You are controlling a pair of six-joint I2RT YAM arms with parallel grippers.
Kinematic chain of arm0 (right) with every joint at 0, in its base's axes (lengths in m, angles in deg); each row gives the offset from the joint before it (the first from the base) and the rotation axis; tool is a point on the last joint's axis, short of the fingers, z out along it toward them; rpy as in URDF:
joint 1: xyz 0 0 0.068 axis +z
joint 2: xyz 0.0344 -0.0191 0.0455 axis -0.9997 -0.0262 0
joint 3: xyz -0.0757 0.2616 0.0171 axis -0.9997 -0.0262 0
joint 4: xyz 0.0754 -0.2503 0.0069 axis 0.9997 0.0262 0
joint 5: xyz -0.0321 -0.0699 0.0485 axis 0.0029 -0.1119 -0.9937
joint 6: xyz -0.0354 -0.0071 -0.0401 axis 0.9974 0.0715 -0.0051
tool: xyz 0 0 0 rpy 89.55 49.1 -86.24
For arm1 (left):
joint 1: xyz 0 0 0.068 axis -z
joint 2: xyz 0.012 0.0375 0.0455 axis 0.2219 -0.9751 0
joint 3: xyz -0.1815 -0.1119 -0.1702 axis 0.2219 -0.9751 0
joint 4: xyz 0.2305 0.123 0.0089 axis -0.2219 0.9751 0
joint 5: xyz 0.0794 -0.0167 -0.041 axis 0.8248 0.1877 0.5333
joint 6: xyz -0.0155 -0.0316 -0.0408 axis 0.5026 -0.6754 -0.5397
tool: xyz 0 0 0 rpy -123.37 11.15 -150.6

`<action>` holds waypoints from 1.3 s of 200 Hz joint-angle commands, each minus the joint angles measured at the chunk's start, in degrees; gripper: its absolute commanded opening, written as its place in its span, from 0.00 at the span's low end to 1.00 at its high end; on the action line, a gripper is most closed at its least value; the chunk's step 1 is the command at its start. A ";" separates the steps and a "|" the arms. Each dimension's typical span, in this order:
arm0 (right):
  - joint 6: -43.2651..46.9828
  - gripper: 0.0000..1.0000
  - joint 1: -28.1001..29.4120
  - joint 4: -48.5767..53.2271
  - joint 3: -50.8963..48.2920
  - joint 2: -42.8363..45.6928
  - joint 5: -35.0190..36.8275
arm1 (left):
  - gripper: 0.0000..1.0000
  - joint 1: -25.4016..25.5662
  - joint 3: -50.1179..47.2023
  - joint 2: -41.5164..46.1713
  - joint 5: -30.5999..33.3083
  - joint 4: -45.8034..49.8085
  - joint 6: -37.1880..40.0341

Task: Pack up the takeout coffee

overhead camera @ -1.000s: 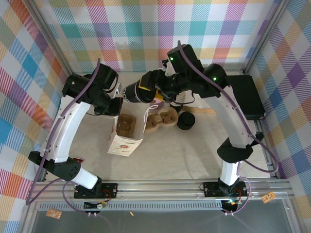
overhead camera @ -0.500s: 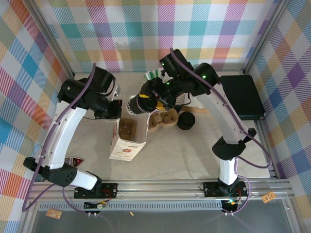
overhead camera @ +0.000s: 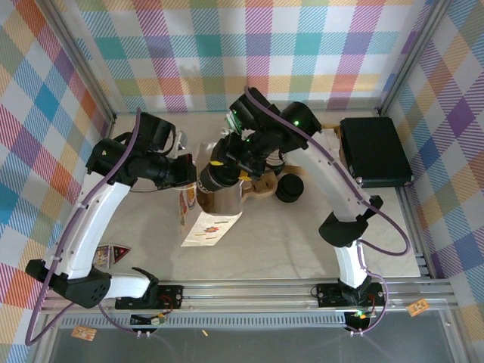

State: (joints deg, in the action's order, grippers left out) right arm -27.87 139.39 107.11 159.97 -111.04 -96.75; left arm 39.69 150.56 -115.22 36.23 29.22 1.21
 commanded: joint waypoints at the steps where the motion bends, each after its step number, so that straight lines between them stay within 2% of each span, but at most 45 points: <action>1: 1.45 0.22 0.87 3.91 1.52 -1.27 1.49 | 0.00 0.28 -2.14 2.41 -3.30 -5.57 -3.11; 52: 6.04 0.22 1.11 4.51 1.66 -3.73 2.47 | 0.00 -0.56 -10.11 7.63 -10.06 -13.60 -5.10; 77: 8.10 0.22 1.14 5.10 1.78 -5.01 2.19 | 0.00 -1.78 -14.47 10.79 -11.16 -16.44 -6.88; 111: 11.34 0.22 2.01 4.58 1.87 -6.17 2.51 | 0.00 -3.61 -19.24 14.65 -10.67 -18.31 -9.27; 159: 14.65 0.22 4.17 4.57 1.91 -8.21 3.49 | 0.00 -5.44 -20.35 15.72 -6.68 -13.41 -10.05; 175: 15.13 0.22 4.66 4.59 1.87 -8.70 4.41 | 0.16 -5.63 -20.16 15.20 -5.58 -12.13 -10.02; 187: 15.39 0.22 5.06 4.07 1.87 -8.87 5.02 | 0.23 -5.71 -19.81 15.22 -4.15 -10.96 -10.11; 209: 15.08 0.22 5.59 2.64 1.89 -8.90 5.83 | 0.46 -5.74 -18.85 15.60 -1.11 -8.69 -10.47; 232: 14.80 0.21 6.40 1.86 1.94 -8.91 6.46 | 0.49 -5.69 -17.98 15.51 1.17 -6.62 -10.55; 260: 14.51 0.21 6.94 1.28 1.96 -9.03 6.71 | 0.41 -5.78 -16.92 13.72 2.92 -3.79 -10.33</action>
State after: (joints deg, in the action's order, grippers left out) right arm -13.91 145.51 109.01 160.41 -119.67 -90.94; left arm 34.42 131.15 -100.40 36.34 21.31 -9.13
